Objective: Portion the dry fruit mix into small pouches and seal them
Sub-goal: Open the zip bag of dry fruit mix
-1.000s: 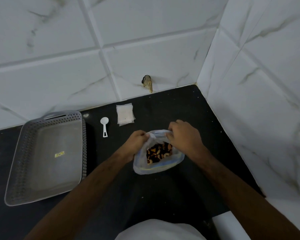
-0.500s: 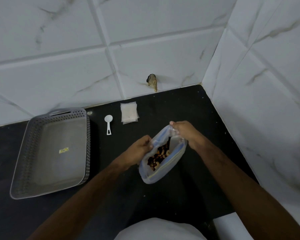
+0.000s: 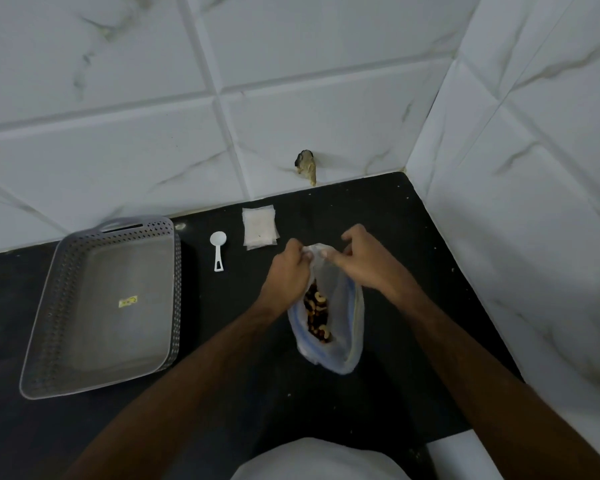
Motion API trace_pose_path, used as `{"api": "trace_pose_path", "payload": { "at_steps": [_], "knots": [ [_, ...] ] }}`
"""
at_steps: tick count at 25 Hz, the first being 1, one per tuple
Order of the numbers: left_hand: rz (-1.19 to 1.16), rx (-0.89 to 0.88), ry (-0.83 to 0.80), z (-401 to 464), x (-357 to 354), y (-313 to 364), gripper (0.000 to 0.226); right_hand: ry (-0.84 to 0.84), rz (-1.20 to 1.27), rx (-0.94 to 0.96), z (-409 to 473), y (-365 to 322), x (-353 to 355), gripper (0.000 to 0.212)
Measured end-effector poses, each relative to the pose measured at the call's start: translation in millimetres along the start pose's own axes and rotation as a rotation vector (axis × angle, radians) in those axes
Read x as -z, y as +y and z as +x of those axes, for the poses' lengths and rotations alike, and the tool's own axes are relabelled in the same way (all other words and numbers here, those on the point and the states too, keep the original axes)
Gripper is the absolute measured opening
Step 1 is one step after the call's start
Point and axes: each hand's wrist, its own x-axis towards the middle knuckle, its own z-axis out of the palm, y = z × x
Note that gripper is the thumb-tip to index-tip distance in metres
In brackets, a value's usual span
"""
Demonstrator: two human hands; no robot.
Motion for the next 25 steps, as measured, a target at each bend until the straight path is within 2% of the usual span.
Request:
{"api": "trace_pose_path", "payload": {
  "at_steps": [1,3,5,7,9,10,12,13,15,17,18,20,22,23,25],
  "knots": [
    [-0.121,0.135,-0.003,0,-1,0,0.016,0.034,-0.089,0.018,-6,5,-5,0.037],
    [-0.417,0.354,-0.063,-1,-1,-1,0.013,0.038,-0.083,0.033,-13,19,-15,0.019],
    [-0.588,0.452,-0.138,-6,8,-3,0.013,0.022,0.164,0.015,-13,31,-15,0.012],
    [-0.624,0.472,-0.243,-11,22,-7,0.015,-0.075,0.516,-0.060,-14,34,-7,0.016],
    [-0.463,0.441,-0.356,-18,35,-7,0.015,-0.216,0.750,-0.163,-12,33,2,0.021],
    [-0.264,0.371,-0.395,-21,41,-6,0.014,-0.281,0.786,-0.199,-10,33,4,0.023],
    [0.198,0.118,-0.378,-18,47,-6,0.023,-0.381,0.830,-0.209,-4,29,5,0.026],
    [0.299,-0.017,-0.345,-15,46,-4,0.035,-0.418,0.834,-0.196,-4,24,4,0.027],
    [0.265,-0.192,-0.364,-8,40,4,0.052,-0.441,0.798,-0.192,-2,14,1,0.028],
    [0.293,-0.287,-0.378,-3,32,11,0.039,-0.414,0.699,-0.184,3,6,1,0.026],
    [0.333,-0.306,-0.351,1,27,9,0.029,-0.366,0.547,-0.142,6,4,3,0.030],
    [0.369,-0.276,-0.266,4,24,2,0.019,-0.281,0.088,-0.054,8,7,8,0.043],
    [0.355,-0.220,-0.179,3,25,-7,0.017,-0.214,-0.244,0.013,0,17,8,0.039],
    [0.331,-0.200,-0.142,2,24,-12,0.016,-0.172,-0.308,0.028,-6,23,6,0.031],
    [0.285,-0.157,-0.094,0,23,-19,0.016,-0.090,-0.265,0.045,-13,36,2,0.019]
  ]
}}
